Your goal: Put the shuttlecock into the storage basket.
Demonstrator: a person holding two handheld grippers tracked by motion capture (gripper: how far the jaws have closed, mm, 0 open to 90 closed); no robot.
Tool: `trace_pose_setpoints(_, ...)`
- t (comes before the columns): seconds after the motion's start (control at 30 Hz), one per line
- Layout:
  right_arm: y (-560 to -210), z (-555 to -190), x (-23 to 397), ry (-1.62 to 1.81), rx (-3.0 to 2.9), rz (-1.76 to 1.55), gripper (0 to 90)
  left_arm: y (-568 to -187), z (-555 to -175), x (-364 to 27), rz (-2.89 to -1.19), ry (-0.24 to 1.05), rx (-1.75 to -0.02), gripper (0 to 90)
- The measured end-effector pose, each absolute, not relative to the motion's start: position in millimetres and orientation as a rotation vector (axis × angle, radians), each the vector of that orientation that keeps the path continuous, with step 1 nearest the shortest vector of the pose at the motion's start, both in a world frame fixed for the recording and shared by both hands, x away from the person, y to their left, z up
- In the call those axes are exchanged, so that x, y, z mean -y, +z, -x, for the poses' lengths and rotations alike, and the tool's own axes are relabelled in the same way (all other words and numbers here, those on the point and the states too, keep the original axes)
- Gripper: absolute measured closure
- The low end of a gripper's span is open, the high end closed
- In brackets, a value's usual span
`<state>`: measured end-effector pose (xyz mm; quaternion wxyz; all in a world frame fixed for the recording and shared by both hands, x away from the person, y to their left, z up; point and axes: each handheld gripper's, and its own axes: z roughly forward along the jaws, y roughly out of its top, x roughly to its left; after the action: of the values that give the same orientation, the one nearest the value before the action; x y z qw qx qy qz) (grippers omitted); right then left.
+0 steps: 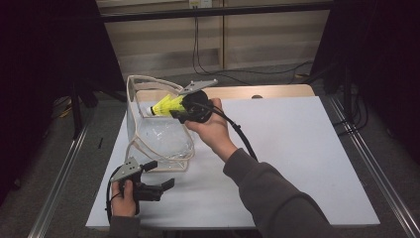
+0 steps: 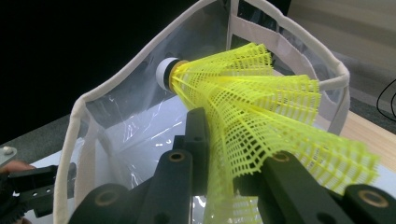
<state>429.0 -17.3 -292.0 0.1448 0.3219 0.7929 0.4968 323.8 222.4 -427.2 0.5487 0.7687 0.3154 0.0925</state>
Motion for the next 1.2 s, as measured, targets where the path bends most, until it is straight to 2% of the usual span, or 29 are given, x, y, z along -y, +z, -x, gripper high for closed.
trace_pose_setpoints(1.2, -301.0, -428.8, -14.9, 1.427, -2.295, -0.901, 79.2, -426.7, -322.9, -220.5, -1.818, 0.238, -0.761, 3.2)
